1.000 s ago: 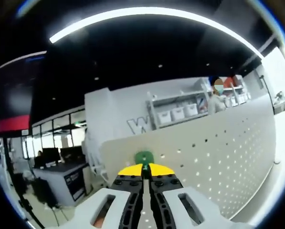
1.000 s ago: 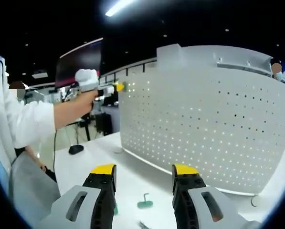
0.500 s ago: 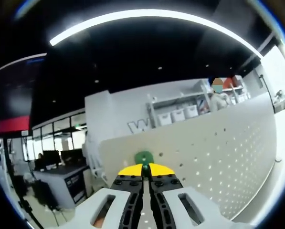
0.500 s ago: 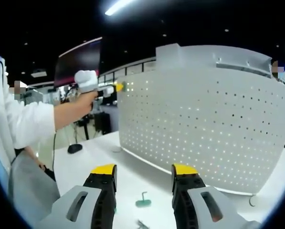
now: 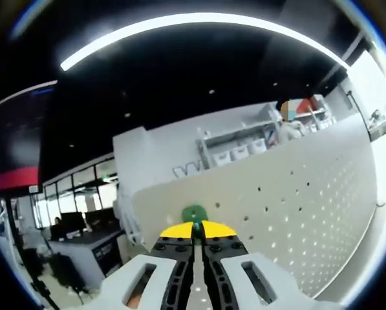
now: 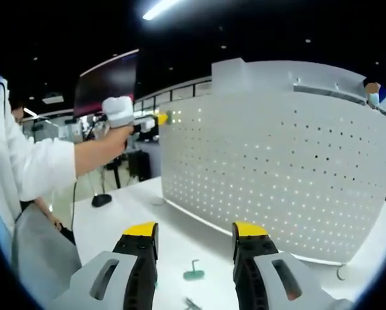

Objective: Insert the hook assembly into the mounting plate slot until the hook locks in place.

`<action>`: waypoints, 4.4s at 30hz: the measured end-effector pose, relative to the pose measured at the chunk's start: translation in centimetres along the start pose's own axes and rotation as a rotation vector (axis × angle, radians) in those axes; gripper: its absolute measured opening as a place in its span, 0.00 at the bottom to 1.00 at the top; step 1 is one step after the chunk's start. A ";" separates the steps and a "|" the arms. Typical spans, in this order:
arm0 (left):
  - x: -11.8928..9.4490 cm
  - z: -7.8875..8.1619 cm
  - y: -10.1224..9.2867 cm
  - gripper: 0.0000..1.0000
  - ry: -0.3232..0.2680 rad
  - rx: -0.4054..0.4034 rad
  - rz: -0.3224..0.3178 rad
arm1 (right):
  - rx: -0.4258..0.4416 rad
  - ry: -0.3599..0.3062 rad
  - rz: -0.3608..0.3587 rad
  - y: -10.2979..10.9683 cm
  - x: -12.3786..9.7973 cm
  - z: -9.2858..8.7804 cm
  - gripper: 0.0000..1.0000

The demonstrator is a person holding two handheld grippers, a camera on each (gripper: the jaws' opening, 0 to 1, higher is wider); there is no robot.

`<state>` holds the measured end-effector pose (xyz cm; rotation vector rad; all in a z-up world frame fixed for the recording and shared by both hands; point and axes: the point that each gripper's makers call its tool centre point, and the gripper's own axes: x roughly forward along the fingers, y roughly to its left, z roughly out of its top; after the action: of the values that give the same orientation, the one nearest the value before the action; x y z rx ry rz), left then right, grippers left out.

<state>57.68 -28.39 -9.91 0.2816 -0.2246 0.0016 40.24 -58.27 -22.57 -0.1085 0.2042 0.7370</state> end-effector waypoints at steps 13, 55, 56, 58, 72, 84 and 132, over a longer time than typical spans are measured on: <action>-0.2 -0.3 -0.2 0.03 0.004 0.004 0.006 | 0.002 -0.002 -0.002 -0.1 -0.1 -0.1 0.45; -6.7 1.0 -1.0 0.31 0.071 -0.166 -0.101 | -0.007 -0.030 0.015 1.3 -0.5 0.6 0.45; -7.1 1.0 -1.1 0.31 0.070 -0.170 -0.105 | -0.010 -0.033 0.013 1.2 -0.6 0.7 0.45; -7.6 0.9 -1.4 0.31 0.074 -0.170 -0.113 | -0.012 -0.035 0.010 1.2 -0.7 0.9 0.45; -11.3 -0.3 -4.6 0.32 0.109 -0.194 -0.188 | -0.017 -0.034 0.001 0.8 -0.9 0.9 0.45; -14.9 -0.4 -6.1 0.33 0.121 -0.230 -0.229 | -0.033 -0.027 0.013 1.0 -0.4 1.0 0.45; -18.0 -6.8 -22.7 0.33 0.426 -0.190 -0.836 | -0.006 -0.025 -0.054 -0.6 -2.3 -0.3 0.44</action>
<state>42.33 -47.78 -26.47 0.1632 0.3272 -0.7767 38.95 -60.28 -22.38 -0.1097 0.1743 0.6849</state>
